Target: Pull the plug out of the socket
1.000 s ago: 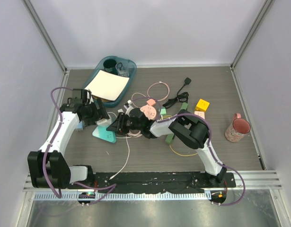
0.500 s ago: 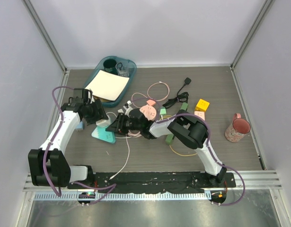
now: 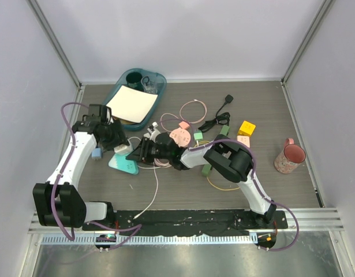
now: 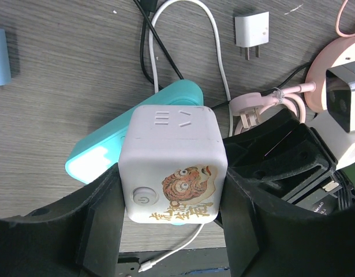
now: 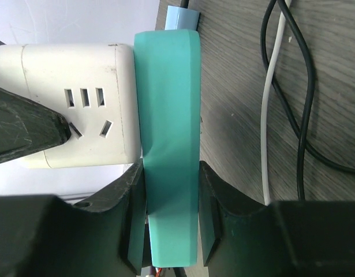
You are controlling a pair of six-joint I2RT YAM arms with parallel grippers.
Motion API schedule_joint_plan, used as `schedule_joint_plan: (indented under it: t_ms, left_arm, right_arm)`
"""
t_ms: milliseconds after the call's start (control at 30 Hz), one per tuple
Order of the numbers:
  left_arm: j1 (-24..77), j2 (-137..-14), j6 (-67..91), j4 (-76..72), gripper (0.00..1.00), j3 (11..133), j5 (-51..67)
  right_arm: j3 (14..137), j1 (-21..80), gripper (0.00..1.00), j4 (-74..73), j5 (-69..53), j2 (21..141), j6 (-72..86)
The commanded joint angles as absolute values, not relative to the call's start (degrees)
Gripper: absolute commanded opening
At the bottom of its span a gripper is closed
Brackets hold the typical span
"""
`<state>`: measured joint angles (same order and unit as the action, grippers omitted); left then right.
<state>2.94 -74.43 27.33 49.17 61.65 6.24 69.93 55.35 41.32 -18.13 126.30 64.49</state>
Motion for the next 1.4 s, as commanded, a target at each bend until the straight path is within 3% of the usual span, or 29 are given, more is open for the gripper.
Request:
schedule_joint_plan:
  t_ms: [0, 200, 433, 600, 767, 833, 867, 933, 1100, 1233, 1367]
  left_arm:
    - [2.6, -72.2, 26.4, 47.6, 0.00, 65.0, 1.4]
    - [3.6, -67.3, 30.4, 45.3, 0.00, 59.4, 4.8]
    - [3.3, -70.6, 32.3, 49.0, 0.00, 65.6, 2.6]
    - [3.3, -68.6, 37.3, 44.8, 0.00, 58.6, 7.2]
    - [4.0, -61.8, 35.6, 47.9, 0.00, 58.4, -4.1]
    - [3.3, -63.8, 35.2, 47.7, 0.00, 61.6, 0.0]
    - [1.8, -65.1, 35.8, 47.0, 0.00, 62.3, 10.5]
    - [1.6, -69.9, 36.9, 44.9, 0.00, 63.6, 15.9]
    - [6.2, -70.1, 37.1, 49.1, 0.00, 63.0, 7.0]
    - [4.8, -65.9, 38.3, 49.1, 0.00, 59.6, 11.8]
    - [3.7, -70.2, 37.4, 51.8, 0.00, 65.8, 6.2]
  right_arm:
    - [69.1, 54.6, 0.01, 28.3, -12.5, 127.3, 59.8]
    - [69.3, 53.4, 0.01, 31.7, -14.3, 128.6, 63.3]
    - [66.6, 52.3, 0.01, 36.9, -15.9, 130.8, 66.8]
    - [65.4, 51.2, 0.01, 43.5, -17.6, 131.0, 72.0]
    - [66.8, 50.9, 0.01, 36.6, -14.6, 130.0, 67.3]
    - [67.5, 52.6, 0.01, 30.5, -12.3, 128.2, 61.8]
    - [68.0, 53.3, 0.01, 29.2, -11.3, 127.8, 60.7]
    - [67.3, 54.2, 0.01, 31.8, -11.2, 127.4, 61.1]
    - [68.0, 53.3, 0.01, 32.0, -11.7, 129.2, 61.6]
    - [66.0, 50.5, 0.01, 36.0, -13.0, 130.9, 64.0]
    - [63.8, 51.1, 0.01, 37.4, -12.6, 130.4, 64.2]
